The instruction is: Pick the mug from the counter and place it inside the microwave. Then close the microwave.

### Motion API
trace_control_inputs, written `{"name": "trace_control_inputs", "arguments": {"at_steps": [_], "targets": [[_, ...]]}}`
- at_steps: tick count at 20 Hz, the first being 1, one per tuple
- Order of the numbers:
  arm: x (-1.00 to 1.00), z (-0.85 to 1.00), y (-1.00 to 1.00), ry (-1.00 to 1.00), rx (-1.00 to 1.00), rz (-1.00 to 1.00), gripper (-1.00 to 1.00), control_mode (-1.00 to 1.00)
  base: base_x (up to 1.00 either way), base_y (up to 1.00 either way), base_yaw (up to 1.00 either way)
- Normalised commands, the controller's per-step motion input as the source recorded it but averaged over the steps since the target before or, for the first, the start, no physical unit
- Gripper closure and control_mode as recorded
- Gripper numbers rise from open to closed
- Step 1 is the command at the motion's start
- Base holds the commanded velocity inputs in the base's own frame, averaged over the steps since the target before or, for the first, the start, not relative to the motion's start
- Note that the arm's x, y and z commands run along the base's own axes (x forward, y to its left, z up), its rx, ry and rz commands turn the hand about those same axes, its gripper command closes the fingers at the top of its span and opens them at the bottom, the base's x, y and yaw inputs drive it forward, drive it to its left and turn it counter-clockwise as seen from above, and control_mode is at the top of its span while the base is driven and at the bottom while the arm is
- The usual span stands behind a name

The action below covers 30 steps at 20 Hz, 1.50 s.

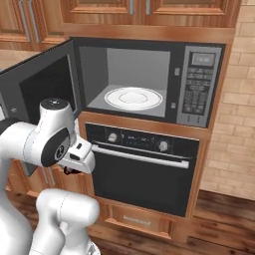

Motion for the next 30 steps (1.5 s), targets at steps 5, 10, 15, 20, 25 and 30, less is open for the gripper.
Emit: {"name": "trace_control_inputs", "arguments": {"at_steps": [5, 10, 15, 20, 25, 30], "targets": [[0.00, 0.00, 0.00, 0.00, 0.00, 0.00, 1.00, 1.00, 0.00, -0.05, -0.08], [0.00, 0.00, 0.00, 0.00, 0.00, 0.00, 1.00, 1.00, 0.14, -0.06, -0.08], [0.00, 0.00, 0.00, 0.00, 0.00, 0.00, 1.00, 1.00, 0.10, -0.12, -0.05], [0.00, 0.00, 0.00, 0.00, 0.00, 0.00, 1.00, 1.00, 0.00, 0.00, 0.00], [0.00, 0.00, 0.00, 0.00, 0.00, 0.00, 1.00, 1.00, 0.00, 0.00, 0.00], [0.00, 0.00, 0.00, 0.00, 0.00, 0.00, 1.00, -1.00, 0.00, 0.00, 0.00]]}}
